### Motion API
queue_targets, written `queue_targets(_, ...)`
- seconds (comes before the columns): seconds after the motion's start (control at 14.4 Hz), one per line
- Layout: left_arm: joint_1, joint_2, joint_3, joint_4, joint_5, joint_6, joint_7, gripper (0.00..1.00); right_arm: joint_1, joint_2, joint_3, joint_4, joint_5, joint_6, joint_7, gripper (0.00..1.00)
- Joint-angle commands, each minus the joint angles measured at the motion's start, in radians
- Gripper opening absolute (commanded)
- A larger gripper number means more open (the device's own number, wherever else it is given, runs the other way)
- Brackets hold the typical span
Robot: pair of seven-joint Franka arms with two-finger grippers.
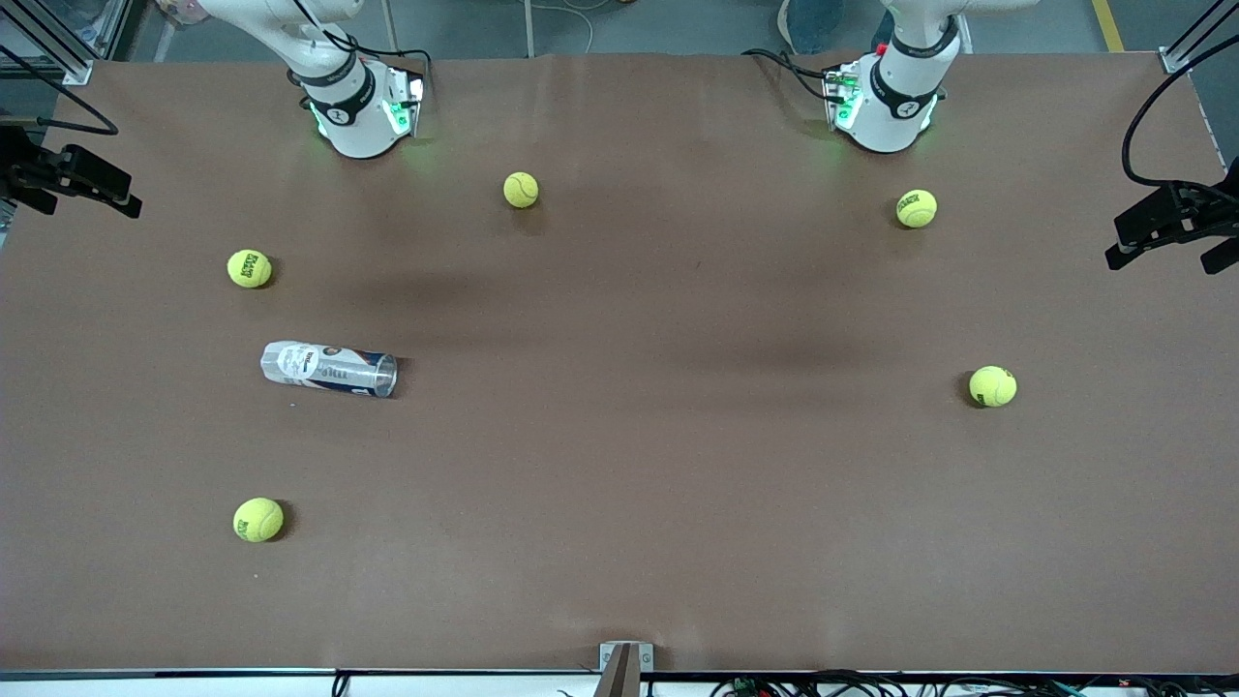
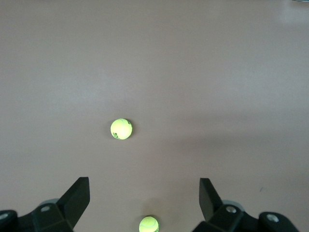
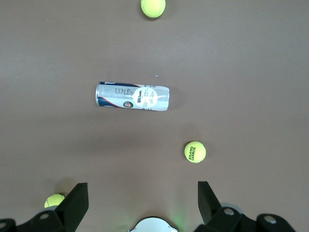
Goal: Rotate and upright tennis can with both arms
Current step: 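Move the right gripper out toward the lying Wilson can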
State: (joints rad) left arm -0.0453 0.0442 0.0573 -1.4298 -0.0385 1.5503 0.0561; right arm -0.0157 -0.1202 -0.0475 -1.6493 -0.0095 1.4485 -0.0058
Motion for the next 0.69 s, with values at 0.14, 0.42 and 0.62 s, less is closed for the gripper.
queue_targets(0.14,-0.001,-0.013,-0.001,-0.014,0.0,0.005,0.001,1.0,0.003,-0.029,0.001,-0.041,0.003,0.036,-0.005,1.0)
queue_targets(0.42,-0.001,-0.013,-0.001,-0.014,0.0,0.005,0.002,1.0,0.002,-0.023,0.003,-0.011,0.005,0.037,-0.008,1.0)
queue_targets(0.62,0.001,-0.013,-0.001,-0.014,0.0,0.005,0.002,1.0,-0.004,0.014,0.0,0.016,-0.007,0.044,-0.005,1.0)
